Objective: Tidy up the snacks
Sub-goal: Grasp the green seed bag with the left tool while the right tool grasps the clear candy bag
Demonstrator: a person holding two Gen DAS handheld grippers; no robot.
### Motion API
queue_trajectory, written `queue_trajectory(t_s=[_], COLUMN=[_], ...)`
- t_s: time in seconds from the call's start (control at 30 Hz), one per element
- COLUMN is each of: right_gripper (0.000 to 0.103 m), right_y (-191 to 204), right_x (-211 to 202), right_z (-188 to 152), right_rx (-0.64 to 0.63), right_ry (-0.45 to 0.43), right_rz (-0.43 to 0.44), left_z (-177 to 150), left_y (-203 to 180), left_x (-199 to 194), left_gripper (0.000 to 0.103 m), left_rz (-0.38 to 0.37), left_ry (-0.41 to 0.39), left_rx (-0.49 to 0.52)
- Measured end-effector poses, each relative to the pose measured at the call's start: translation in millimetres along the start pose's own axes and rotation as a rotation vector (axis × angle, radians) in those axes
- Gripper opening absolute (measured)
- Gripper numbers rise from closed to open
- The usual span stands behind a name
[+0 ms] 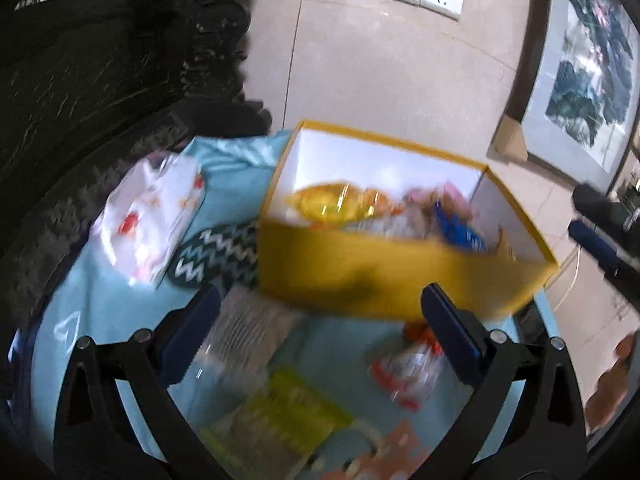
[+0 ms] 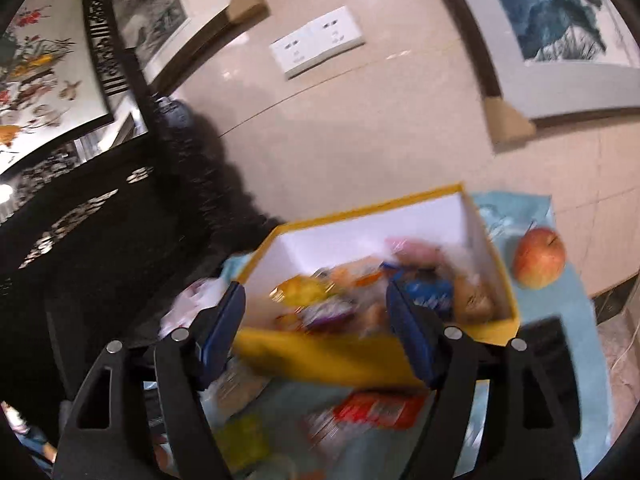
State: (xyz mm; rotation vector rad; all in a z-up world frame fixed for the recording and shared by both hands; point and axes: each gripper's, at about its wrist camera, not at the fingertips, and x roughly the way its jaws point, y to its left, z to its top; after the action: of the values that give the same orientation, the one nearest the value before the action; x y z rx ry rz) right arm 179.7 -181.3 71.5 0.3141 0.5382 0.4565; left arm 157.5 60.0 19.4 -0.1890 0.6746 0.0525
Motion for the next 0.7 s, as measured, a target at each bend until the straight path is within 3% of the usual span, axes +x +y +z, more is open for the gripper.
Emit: queue_trajectory(t_s=[0.17,0.3,0.47,0.6,0.7], right_gripper=[0.077,0.089,0.09,0.09,0.09], right_y=[3,-2,-9,-13,-17], right_x=[-17,-15,2,20,19], right_z=[-25,-50,-80,-93,-95], right_rx=[-0.017,0.024,0.091,0.082,0.108], right_ry=[0.054,0.088,0.127,0.225,0.218], right_rz=[-0.08,-0.135,-0.1,-0.105,-0.092], left_z=[-27,-52,-81,-97,-106], left_y=[16,22,30,20,3], left_x=[-2,1,9,20,32], left_gripper=[0.101,0.101,0.101,0.101,0.101], left_rz=[-0.014,0.014,0.028,0.022,0.013], left_ry=[0.057,0.108,0.171,0.204,0.24], left_rx=[0.02,0.069,0.106,0.188,0.26])
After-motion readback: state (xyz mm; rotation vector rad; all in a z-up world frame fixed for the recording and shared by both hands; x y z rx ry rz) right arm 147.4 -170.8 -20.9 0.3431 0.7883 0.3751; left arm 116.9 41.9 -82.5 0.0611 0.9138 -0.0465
